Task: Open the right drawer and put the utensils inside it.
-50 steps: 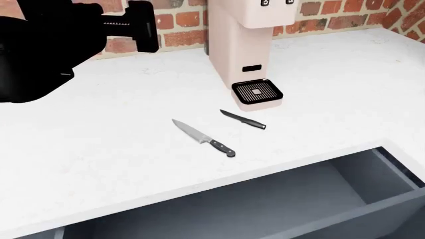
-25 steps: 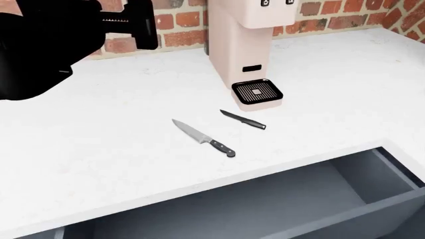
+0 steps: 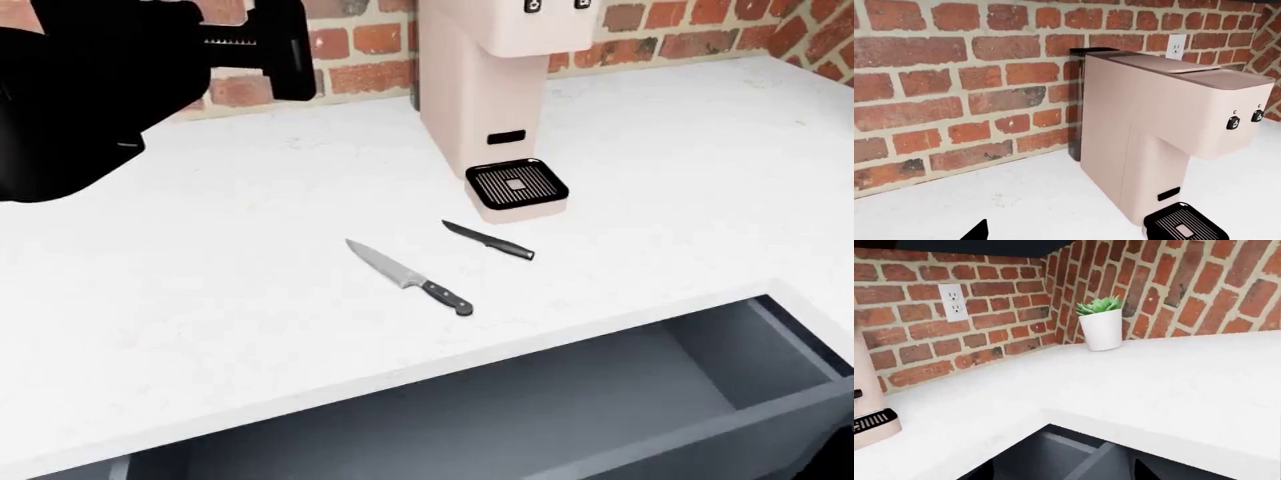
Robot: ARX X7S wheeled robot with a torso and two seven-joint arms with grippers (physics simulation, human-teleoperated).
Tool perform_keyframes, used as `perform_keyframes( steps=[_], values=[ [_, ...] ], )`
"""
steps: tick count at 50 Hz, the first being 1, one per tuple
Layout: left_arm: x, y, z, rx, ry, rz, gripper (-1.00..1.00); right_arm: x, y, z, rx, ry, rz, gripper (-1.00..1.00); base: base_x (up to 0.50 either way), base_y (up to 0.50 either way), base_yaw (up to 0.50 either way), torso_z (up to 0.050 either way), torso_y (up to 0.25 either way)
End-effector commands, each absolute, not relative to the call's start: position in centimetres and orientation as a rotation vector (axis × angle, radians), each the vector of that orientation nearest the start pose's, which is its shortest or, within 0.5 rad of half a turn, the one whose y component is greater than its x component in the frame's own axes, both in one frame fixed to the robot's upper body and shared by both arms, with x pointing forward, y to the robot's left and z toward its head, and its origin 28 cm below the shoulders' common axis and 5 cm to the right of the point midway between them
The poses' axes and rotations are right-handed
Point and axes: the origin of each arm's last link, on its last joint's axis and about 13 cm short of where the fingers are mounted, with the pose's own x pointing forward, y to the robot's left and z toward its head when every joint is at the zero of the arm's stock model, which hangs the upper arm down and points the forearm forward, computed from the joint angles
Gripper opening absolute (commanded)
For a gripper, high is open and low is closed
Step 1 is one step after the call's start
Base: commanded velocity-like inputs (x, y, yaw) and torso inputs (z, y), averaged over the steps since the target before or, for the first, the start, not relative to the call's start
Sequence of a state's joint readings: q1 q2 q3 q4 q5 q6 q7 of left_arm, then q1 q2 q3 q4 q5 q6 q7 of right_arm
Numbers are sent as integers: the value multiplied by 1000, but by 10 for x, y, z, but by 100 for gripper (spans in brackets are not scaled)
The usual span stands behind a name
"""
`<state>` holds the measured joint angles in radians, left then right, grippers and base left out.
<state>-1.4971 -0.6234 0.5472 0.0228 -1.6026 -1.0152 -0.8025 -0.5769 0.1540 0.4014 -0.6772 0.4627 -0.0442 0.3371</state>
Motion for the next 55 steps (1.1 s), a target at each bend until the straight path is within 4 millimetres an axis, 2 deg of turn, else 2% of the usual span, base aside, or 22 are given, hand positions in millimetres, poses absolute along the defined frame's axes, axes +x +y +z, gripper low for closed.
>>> perform_keyframes(
  steps=[1, 5, 7, 9, 11, 12, 17, 20, 24, 25, 28, 29, 30, 31, 32, 33, 36, 39, 40, 42, 44, 55],
  values=[
    [284, 230, 360, -13, 70, -187, 100, 79, -164, 160, -42, -429, -407, 100, 0, 0, 0, 0, 0],
    [284, 229, 362, -11, 70, -190, 100, 78, -168, 178, -51, -433, -434, 100, 0, 0, 0, 0, 0],
    [284, 228, 362, -11, 68, -190, 100, 91, -173, 196, -71, -411, -492, 100, 0, 0, 0, 0, 0],
    [284, 229, 361, -12, 69, -191, 100, 103, -169, 209, -126, -423, -402, 100, 0, 0, 0, 0, 0],
    [286, 230, 360, -14, 72, -189, 100, 114, -167, 223, -195, -325, -381, 100, 0, 0, 0, 0, 0],
    [286, 230, 360, -14, 72, -188, 100, 116, -166, 226, -209, -300, -379, 100, 0, 0, 0, 0, 0],
    [286, 231, 358, -17, 75, -185, 100, 120, -165, 270, -207, -203, -277, 100, 0, 0, 0, 0, 0],
    [287, 231, 357, -17, 77, -186, 100, 117, -160, 274, -220, -112, -263, 100, 0, 0, 0, 0, 0],
    [288, 231, 357, -16, 80, -188, 100, 124, -169, 283, -267, -47, -202, 100, 0, 0, 0, 0, 0],
    [287, 231, 358, -17, 79, -189, 100, 125, -173, 282, -316, -8, -174, 100, 0, 0, 0, 0, 0],
    [287, 231, 358, -16, 78, -187, 100, 135, -182, 286, -230, 70, -96, 100, 0, 0, 0, 0, 0],
    [287, 231, 358, -16, 78, -187, 100, 137, -186, 286, -235, 128, -12, 100, 0, 0, 0, 0, 0],
    [287, 231, 357, -14, 80, -186, 100, 137, -214, 271, -64, 350, -264, 100, 0, 0, 0, 0, 0],
    [287, 231, 357, -15, 81, -186, 100, 138, -233, 244, -5, 459, -353, 100, 0, 0, 0, 0, 0],
    [287, 232, 358, -15, 81, -184, 100, 131, -224, 221, 113, 649, -273, 100, 0, 0, 0, 0, 0],
    [287, 232, 358, -15, 80, -184, 100, 136, -216, 213, 64, 710, -187, 100, 0, 0, 0, 0, 0],
    [287, 232, 359, -14, 79, -180, 100, 171, -197, 213, -2, 760, 6, 100, 0, 0, 0, 0, 0],
    [289, 232, 357, -17, 81, -180, 100, 198, -173, 232, -198, 748, 155, 100, 0, 0, 0, 0, 0],
    [290, 232, 356, -16, 83, -180, 100, 205, -168, 247, -252, 698, 167, 100, 0, 0, 0, 0, 0],
    [290, 232, 355, -17, 86, -178, 100, 213, -169, 307, -270, 441, 138, 100, 0, 0, 0, 0, 0],
    [291, 232, 355, -16, 87, -179, 100, 202, -169, 368, -295, 176, 103, 100, 0, 0, 0, 0, 0],
    [293, 232, 354, -15, 90, -177, 100, 218, -155, 400, -374, 136, 196, 100, 0, 0, 0, 0, 0]
  ],
)
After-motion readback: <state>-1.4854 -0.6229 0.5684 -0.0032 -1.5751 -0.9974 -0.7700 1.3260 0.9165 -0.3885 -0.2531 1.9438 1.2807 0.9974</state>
